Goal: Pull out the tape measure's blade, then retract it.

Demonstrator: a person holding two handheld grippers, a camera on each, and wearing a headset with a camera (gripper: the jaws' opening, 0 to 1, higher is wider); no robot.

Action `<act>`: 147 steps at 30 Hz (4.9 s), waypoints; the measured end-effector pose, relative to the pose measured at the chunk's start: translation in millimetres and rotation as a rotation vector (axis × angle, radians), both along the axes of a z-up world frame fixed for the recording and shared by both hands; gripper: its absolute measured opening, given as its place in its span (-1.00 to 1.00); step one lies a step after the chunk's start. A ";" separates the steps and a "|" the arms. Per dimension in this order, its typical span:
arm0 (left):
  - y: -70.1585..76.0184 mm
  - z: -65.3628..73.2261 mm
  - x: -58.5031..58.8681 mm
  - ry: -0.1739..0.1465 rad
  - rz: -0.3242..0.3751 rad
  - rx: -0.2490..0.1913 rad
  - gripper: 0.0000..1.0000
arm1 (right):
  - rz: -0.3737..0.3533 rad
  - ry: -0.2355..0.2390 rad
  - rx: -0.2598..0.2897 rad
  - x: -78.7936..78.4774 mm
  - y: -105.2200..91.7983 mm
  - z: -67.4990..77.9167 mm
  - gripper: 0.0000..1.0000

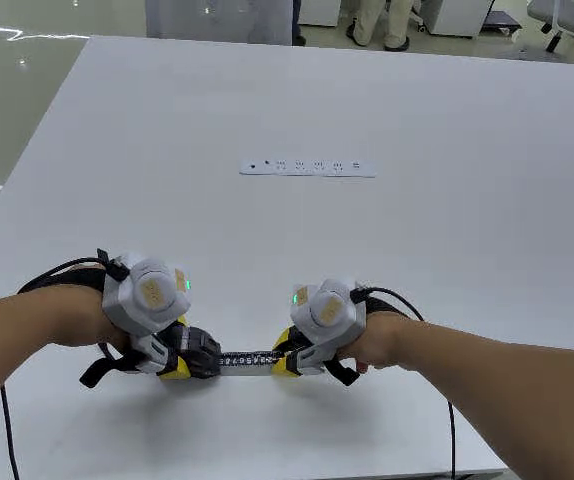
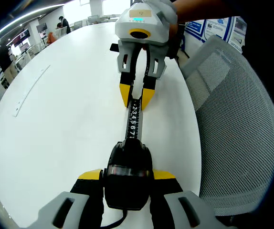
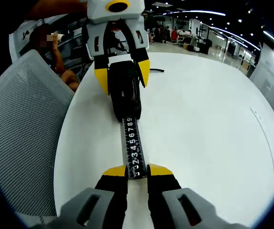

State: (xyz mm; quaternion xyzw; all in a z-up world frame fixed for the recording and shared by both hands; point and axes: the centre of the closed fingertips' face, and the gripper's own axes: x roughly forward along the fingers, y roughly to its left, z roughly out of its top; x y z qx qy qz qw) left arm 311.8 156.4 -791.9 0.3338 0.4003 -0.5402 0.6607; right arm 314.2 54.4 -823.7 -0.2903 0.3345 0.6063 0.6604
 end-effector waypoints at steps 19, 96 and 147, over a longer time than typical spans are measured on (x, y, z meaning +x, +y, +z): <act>-0.1 -0.7 -0.2 0.000 0.000 0.003 -0.32 | -0.013 0.004 -0.008 0.1 -15.5 -1.2 -0.73; -2.1 -1.3 -3.7 0.000 0.009 0.008 -0.32 | -0.062 0.020 -0.037 0.7 -83.8 -2.7 -0.73; -2.1 -0.8 -4.5 0.003 0.008 0.015 -0.32 | -0.088 0.021 -0.066 1.3 -128.6 -1.6 -0.74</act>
